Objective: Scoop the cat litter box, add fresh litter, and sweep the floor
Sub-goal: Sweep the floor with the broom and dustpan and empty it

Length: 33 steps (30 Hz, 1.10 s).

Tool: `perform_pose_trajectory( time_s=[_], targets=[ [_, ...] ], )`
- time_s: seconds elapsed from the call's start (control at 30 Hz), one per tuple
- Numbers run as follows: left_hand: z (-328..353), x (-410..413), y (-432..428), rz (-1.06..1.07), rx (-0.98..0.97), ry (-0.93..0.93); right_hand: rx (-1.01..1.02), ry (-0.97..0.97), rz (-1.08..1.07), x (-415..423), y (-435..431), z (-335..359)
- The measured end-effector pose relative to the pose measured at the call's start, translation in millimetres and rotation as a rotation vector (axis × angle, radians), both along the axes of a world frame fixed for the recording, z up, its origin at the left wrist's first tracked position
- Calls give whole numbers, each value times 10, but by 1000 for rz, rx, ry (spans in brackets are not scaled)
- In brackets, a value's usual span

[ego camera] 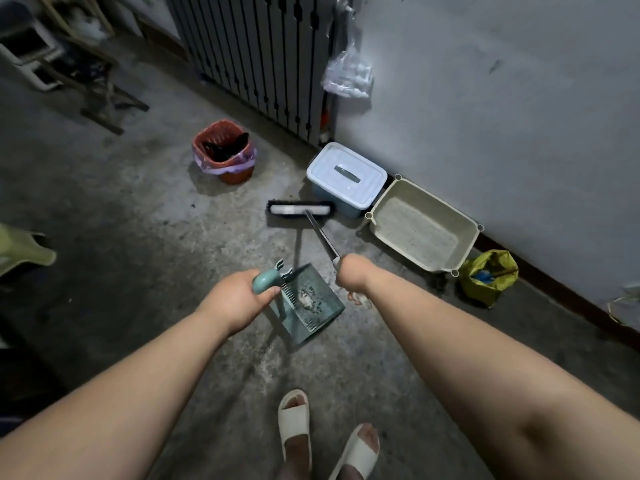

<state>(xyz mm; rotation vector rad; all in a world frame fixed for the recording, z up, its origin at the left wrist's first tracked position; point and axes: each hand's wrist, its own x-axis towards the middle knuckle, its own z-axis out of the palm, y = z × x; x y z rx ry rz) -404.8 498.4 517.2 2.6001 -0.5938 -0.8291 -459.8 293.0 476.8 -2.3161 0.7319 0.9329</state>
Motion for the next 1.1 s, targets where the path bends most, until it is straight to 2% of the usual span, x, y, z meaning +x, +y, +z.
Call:
perform_pose_trajectory(
  time_s=[0.27,0.5,0.87,1.1],
  targets=[
    [-73,157,-37,13,31,-26,-122,61,307,423,14,-177],
    [-80,140,-45,8,25,-53,-213,171,349,334,-329,-353],
    [-25,55,-89,20,43,-48,-227,289,137,-657,-791,-365],
    [-18,-87,-145,9,75,-47,-118,298,-149,-1302,-669,-368]
  ],
)
